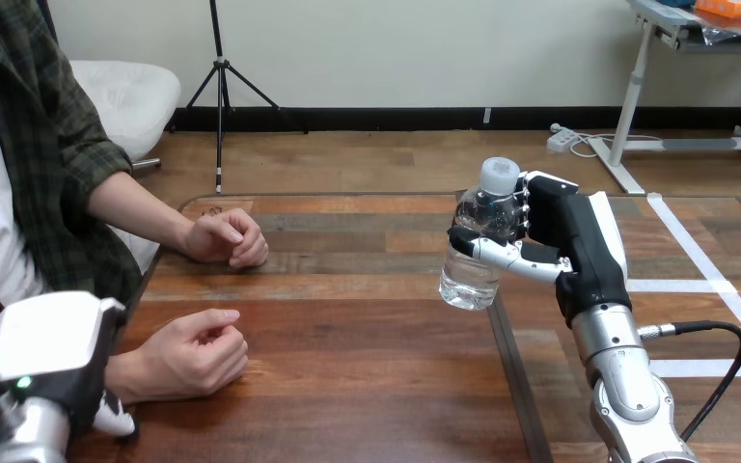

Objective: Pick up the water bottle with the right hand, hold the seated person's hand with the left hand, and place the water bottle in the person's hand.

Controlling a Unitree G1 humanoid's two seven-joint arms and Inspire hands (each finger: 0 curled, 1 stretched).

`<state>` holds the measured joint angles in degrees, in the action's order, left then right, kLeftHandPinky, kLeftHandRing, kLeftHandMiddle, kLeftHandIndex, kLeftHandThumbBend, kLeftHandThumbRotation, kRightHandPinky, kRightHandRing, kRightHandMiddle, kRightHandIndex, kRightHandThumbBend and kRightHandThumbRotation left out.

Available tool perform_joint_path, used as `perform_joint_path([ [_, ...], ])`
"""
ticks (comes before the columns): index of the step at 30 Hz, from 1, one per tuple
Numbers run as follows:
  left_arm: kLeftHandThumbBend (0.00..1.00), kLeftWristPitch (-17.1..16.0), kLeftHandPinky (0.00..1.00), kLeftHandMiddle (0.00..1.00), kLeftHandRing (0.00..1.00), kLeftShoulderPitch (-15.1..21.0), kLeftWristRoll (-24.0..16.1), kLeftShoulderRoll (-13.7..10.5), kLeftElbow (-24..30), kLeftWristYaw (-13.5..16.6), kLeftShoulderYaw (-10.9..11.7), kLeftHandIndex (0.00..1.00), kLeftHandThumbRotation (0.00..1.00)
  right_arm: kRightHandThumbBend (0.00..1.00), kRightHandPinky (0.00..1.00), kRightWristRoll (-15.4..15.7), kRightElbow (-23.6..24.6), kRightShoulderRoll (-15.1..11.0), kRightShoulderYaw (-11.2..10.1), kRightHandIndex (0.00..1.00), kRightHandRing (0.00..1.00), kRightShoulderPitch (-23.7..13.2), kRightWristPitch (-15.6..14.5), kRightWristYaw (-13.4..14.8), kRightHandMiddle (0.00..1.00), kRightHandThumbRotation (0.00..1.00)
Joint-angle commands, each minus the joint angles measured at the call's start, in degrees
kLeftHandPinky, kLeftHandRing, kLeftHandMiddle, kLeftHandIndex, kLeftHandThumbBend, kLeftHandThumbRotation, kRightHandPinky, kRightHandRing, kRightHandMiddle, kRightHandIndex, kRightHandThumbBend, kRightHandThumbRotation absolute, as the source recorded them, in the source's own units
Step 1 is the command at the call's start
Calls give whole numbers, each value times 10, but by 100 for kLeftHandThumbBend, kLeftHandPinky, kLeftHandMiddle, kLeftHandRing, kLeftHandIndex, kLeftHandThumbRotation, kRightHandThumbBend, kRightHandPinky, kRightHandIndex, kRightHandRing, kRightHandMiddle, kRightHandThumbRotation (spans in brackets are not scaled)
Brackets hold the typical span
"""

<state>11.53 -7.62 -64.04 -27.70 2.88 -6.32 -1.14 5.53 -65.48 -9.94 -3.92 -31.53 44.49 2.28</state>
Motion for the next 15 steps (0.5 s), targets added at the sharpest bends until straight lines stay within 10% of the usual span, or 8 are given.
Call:
perform_joint_path([
  [1,97,6,75,82,79,37,2,-13,-22,-18,-27,78,0,73,36,-1,33,-10,-2,49,42,-29,24,3,47,0],
  [15,91,27,78,83,81,67,12,-10,-57,-23,-57,80,0,73,37,-6,33,-10,-5,49,42,-30,15,-1,48,0],
])
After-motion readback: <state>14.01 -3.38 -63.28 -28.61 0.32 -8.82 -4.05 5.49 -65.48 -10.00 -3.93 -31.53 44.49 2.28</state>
